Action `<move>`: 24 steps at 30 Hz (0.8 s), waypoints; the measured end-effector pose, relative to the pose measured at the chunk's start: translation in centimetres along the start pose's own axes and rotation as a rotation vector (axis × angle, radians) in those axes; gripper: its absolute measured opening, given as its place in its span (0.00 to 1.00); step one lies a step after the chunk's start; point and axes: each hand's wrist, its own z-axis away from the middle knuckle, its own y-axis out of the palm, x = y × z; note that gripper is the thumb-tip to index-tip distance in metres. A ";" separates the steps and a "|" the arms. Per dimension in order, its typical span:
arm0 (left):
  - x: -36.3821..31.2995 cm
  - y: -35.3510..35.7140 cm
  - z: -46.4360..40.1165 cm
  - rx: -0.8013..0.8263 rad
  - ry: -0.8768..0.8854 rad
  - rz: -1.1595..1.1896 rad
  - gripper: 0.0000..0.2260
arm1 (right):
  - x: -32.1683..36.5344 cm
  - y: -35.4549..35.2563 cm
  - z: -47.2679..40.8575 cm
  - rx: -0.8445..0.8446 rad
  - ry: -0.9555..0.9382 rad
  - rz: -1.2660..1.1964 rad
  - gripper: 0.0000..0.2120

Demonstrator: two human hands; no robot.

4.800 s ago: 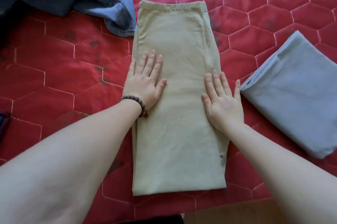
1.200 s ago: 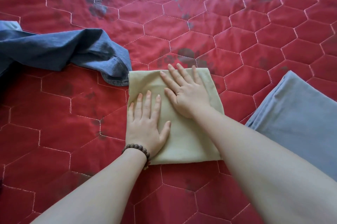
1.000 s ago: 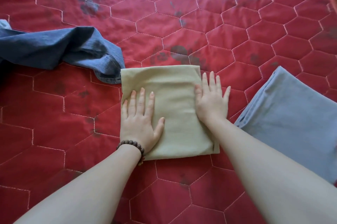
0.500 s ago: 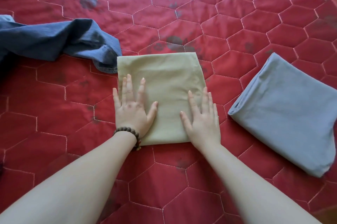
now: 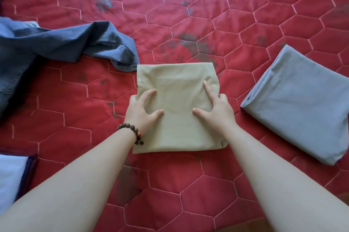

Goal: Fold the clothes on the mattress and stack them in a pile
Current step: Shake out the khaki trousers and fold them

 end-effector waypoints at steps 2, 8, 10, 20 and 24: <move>-0.2 -0.3 1.4 0.023 0.029 -0.019 0.29 | 0.3 -0.3 1.5 0.073 0.039 -0.018 0.44; -4.9 -0.7 3.7 0.038 0.140 -0.032 0.28 | 0.2 -3.4 7.0 -0.120 0.058 -0.098 0.39; -8.6 0.0 3.6 0.071 0.198 0.007 0.28 | -0.7 -6.2 8.5 -0.255 0.074 -0.145 0.38; -24.9 11.1 0.9 0.353 0.510 -0.038 0.27 | -11.3 -19.4 10.1 -0.552 0.270 -0.098 0.37; -28.0 15.2 -1.2 0.350 0.568 -0.039 0.27 | -15.3 -21.3 8.1 -0.590 0.307 -0.165 0.37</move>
